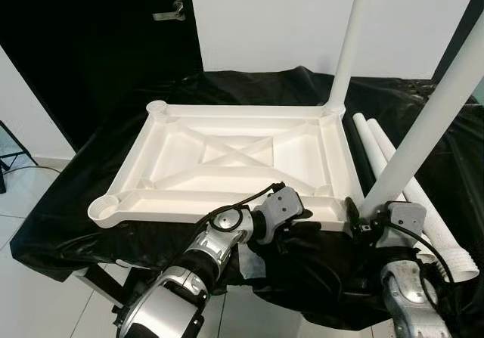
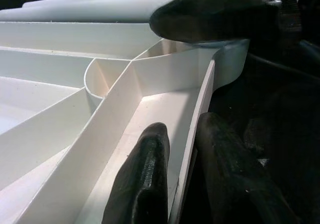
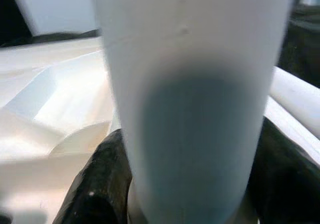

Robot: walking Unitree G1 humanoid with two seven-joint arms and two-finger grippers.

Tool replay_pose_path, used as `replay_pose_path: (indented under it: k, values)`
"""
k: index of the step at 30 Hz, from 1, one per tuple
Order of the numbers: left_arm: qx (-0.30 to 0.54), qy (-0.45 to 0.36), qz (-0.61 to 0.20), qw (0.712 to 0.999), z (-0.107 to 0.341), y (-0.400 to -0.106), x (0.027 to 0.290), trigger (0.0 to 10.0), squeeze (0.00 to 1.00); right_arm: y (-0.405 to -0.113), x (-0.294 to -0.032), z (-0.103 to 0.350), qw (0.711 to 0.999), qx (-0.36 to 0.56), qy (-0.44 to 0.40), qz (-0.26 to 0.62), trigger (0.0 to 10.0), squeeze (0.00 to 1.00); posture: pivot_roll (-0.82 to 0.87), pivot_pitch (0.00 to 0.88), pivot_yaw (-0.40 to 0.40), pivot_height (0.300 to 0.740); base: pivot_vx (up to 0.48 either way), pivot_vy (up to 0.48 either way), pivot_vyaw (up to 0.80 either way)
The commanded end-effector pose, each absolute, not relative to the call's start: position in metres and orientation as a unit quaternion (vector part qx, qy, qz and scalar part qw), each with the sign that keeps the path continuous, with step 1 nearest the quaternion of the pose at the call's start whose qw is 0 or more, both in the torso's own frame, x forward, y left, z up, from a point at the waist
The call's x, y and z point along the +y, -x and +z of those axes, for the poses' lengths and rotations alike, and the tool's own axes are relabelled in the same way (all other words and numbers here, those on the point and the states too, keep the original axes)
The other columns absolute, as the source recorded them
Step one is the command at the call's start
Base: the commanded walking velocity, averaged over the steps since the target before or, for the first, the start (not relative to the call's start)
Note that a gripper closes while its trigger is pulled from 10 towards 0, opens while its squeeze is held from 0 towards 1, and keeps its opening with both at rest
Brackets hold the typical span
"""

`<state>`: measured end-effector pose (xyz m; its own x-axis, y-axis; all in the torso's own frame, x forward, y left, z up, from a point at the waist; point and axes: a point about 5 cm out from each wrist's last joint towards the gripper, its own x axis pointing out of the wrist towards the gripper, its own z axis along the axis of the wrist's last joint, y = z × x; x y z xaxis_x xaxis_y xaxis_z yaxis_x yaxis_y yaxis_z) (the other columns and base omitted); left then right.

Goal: Building children table

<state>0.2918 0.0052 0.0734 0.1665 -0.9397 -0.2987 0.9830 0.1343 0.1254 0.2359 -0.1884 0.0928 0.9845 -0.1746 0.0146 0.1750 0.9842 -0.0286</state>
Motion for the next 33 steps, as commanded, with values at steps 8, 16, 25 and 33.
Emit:
replay_pose_path:
  k: [8, 16, 25, 33]
  values:
    - [0.184, -0.144, -0.661, 0.713, 0.031, -0.268, 0.018, 10.0, 0.0, -0.243, -0.198, 0.072, 0.983, 0.055, -0.021, -0.177, 3.3, 0.0, -0.13, 0.0, 0.034, 0.74, 0.0, 0.0, 0.0]
    - [0.185, -0.147, -0.659, 0.714, 0.031, -0.268, 0.02, 10.0, 0.0, -0.249, -0.181, 0.082, 0.994, 0.017, 0.011, -0.106, 10.0, 1.0, -0.13, 0.0, 0.032, 0.74, 0.0, 0.0, 0.0]
    - [0.185, -0.149, -0.66, 0.713, 0.032, -0.269, 0.019, 10.0, 0.0, -0.249, -0.179, 0.084, 0.999, 0.012, 0.051, -0.012, 10.0, 0.0, -0.14, 0.0, 0.033, 0.74, 0.0, 0.0, 0.0]
    - [0.186, -0.149, -0.661, 0.711, 0.031, -0.269, 0.02, 10.0, 0.0, -0.255, -0.188, 0.092, 0.988, 0.036, 0.064, 0.136, 10.0, 0.0, -0.15, 0.0, 0.042, 0.74, 0.0, 0.0, 0.0]
